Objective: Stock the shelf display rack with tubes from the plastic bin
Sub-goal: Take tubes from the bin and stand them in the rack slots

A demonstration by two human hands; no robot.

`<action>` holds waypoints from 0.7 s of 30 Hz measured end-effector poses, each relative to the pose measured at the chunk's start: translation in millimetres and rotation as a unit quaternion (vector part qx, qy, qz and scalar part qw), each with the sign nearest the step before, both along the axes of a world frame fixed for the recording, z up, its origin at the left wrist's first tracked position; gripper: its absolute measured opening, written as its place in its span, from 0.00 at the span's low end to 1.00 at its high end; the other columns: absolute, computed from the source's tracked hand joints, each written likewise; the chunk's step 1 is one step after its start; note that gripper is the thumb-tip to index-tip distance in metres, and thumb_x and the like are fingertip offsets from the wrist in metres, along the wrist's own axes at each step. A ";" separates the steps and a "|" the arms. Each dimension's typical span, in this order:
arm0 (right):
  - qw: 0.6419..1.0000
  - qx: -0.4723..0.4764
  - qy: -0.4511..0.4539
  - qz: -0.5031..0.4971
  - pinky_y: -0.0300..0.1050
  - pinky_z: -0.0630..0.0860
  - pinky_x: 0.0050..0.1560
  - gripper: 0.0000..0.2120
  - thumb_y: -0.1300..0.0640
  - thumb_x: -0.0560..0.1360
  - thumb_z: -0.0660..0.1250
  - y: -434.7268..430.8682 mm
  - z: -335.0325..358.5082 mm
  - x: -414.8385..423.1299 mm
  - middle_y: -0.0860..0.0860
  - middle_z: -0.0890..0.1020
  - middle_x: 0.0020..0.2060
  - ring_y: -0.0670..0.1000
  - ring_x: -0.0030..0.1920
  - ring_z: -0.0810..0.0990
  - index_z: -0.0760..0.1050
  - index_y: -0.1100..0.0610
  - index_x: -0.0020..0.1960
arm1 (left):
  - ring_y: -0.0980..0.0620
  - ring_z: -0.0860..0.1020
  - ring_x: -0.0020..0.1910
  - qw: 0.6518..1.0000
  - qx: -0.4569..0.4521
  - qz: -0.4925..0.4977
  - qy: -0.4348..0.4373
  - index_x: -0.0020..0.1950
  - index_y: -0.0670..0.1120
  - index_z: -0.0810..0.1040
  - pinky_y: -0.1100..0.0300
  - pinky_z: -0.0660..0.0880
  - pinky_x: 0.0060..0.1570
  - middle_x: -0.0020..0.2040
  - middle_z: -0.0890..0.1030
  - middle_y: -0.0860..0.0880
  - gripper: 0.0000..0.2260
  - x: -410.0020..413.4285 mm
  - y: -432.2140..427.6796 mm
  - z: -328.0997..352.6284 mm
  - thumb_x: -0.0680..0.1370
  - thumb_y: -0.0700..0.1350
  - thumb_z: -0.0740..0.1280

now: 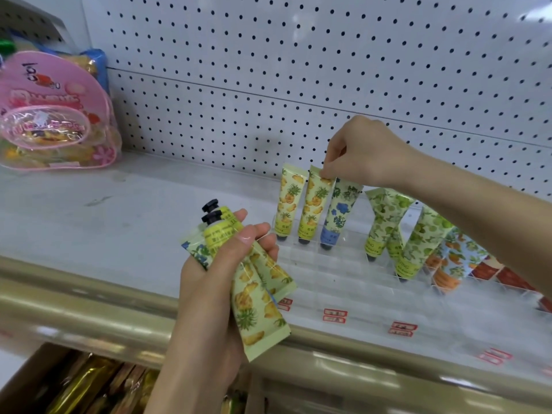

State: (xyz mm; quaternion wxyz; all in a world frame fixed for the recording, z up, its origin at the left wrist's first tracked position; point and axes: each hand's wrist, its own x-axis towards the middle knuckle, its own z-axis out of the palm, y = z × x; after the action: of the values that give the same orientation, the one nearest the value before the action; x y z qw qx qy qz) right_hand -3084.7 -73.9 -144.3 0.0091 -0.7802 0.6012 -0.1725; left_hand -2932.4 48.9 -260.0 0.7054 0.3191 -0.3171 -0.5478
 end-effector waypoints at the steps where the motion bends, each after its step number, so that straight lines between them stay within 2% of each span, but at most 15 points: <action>1: 1.000 0.002 0.000 0.002 0.43 0.71 0.35 0.04 0.63 0.70 0.68 0.2 0.3 -0.3 0.61 0.83 0.40 0.51 0.35 0.75 0.81 0.62 0.39 | 0.52 0.84 0.47 1.000 -0.003 0.000 0.000 0.42 0.57 0.86 0.63 0.79 0.39 0.47 0.86 0.50 0.07 -0.1 -0.4 0.4 0.69 0.50 0.68; 6: 1.000 0.019 0.003 0.013 0.41 0.73 0.35 0.03 0.61 0.71 0.68 4.0 3.1 -1.4 0.56 0.83 0.40 0.50 0.38 0.77 0.80 0.58 0.39 | 0.52 0.84 0.47 1.000 -0.014 -0.004 -0.010 0.43 0.58 0.85 0.63 0.79 0.40 0.47 0.86 0.50 0.08 -0.6 -1.6 0.0 0.68 0.50 0.68; 12: 0.999 0.033 0.014 0.034 0.42 0.75 0.38 0.03 0.59 0.71 0.69 7.8 3.3 -3.1 0.55 0.83 0.40 0.49 0.37 0.77 0.80 0.58 0.41 | 0.50 0.84 0.49 1.000 -0.013 -0.014 -0.004 0.46 0.56 0.85 0.62 0.79 0.41 0.49 0.85 0.49 0.08 -0.7 -1.5 -3.1 0.70 0.50 0.68; 16: 0.998 0.025 0.031 0.044 0.38 0.71 0.33 0.03 0.57 0.72 0.69 9.2 5.5 -5.6 0.50 0.80 0.37 0.47 0.36 0.75 0.80 0.56 0.42 | 0.49 0.84 0.50 1.000 -0.004 -0.013 -0.001 0.47 0.55 0.85 0.61 0.79 0.42 0.50 0.85 0.48 0.09 0.1 -1.5 -2.1 0.70 0.50 0.68; 19: 0.998 -0.014 0.032 0.052 0.34 0.70 0.35 0.04 0.55 0.73 0.69 15.9 14.7 -10.5 0.48 0.79 0.39 0.47 0.42 0.76 0.80 0.55 0.44 | 0.51 0.84 0.47 1.000 -0.006 -0.023 0.004 0.47 0.54 0.85 0.62 0.79 0.40 0.48 0.86 0.48 0.10 -2.1 -0.4 1.9 0.68 0.48 0.69; 21: 0.997 -0.040 0.000 0.071 0.31 0.70 0.36 0.04 0.55 0.73 0.69 31.5 24.0 -13.4 0.46 0.80 0.40 0.43 0.41 0.77 0.81 0.54 0.43 | 0.52 0.84 0.44 0.999 -0.002 -0.036 0.027 0.53 0.50 0.83 0.61 0.80 0.38 0.45 0.86 0.48 0.17 -6.3 1.8 7.1 0.65 0.42 0.73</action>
State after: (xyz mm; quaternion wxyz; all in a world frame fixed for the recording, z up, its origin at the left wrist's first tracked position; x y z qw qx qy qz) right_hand -3098.1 -42.4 -120.3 -0.0099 -0.8205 0.5371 -0.1955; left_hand -2938.7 50.7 -252.9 0.6942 0.2915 -0.3106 -0.5802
